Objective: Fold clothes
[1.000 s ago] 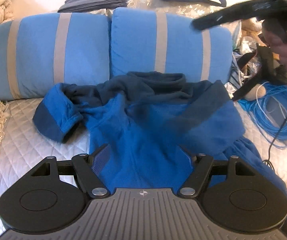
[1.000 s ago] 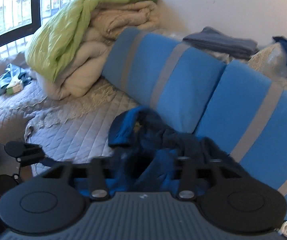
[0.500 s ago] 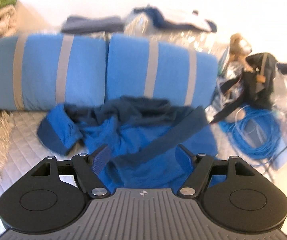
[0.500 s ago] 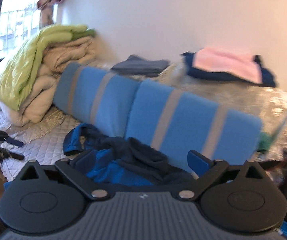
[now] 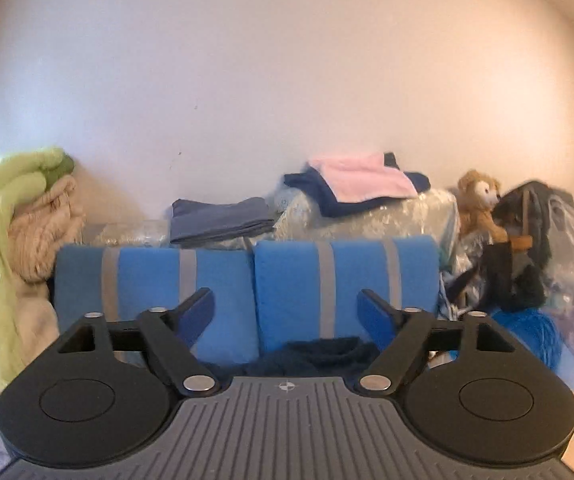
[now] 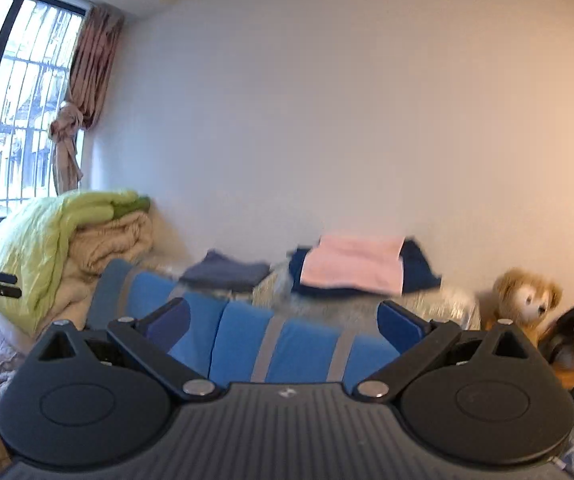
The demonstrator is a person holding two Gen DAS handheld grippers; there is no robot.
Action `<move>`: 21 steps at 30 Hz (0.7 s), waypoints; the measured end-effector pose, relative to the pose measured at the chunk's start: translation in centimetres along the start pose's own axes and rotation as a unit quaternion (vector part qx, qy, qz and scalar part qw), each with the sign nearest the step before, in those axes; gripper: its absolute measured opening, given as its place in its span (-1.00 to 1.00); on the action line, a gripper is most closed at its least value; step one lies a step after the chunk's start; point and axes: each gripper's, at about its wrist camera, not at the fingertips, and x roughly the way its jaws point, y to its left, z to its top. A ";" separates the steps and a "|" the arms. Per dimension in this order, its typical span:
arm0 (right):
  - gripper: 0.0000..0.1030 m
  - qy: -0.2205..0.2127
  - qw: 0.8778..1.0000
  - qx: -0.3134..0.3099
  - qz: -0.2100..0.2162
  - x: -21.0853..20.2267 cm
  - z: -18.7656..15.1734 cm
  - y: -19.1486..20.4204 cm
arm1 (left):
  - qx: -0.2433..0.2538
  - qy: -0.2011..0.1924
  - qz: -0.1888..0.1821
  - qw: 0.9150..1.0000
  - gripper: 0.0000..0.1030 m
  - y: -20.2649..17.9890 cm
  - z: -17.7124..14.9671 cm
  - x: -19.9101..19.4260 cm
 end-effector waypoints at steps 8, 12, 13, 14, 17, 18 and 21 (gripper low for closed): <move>1.00 0.062 0.997 -0.002 0.047 4.3 -6.6 3.2 | -0.049 0.148 -0.034 0.987 0.52 0.8 -5.7 8.9; 1.00 0.131 0.988 0.014 0.084 10.0 -15.1 6.2 | -0.083 0.208 -0.045 0.973 0.52 1.6 -11.6 15.5; 1.00 0.148 0.984 0.024 0.099 11.6 -17.2 6.9 | -0.091 0.220 -0.048 0.970 0.52 1.8 -13.0 17.0; 1.00 0.160 0.980 0.030 0.113 12.7 -18.8 7.6 | -0.101 0.229 -0.048 0.967 0.52 1.9 -14.2 18.4; 0.98 0.181 0.972 -0.013 0.146 16.3 -23.5 10.7 | -0.136 0.255 -0.052 0.956 0.52 2.9 -17.6 22.0; 0.97 0.185 0.970 -0.044 0.153 17.3 -24.7 12.1 | -0.146 0.260 -0.056 0.953 0.52 3.1 -18.5 23.0; 0.92 0.190 0.957 -0.132 0.177 20.2 -28.0 16.3 | -0.166 0.268 -0.064 0.947 0.52 3.5 -20.6 25.1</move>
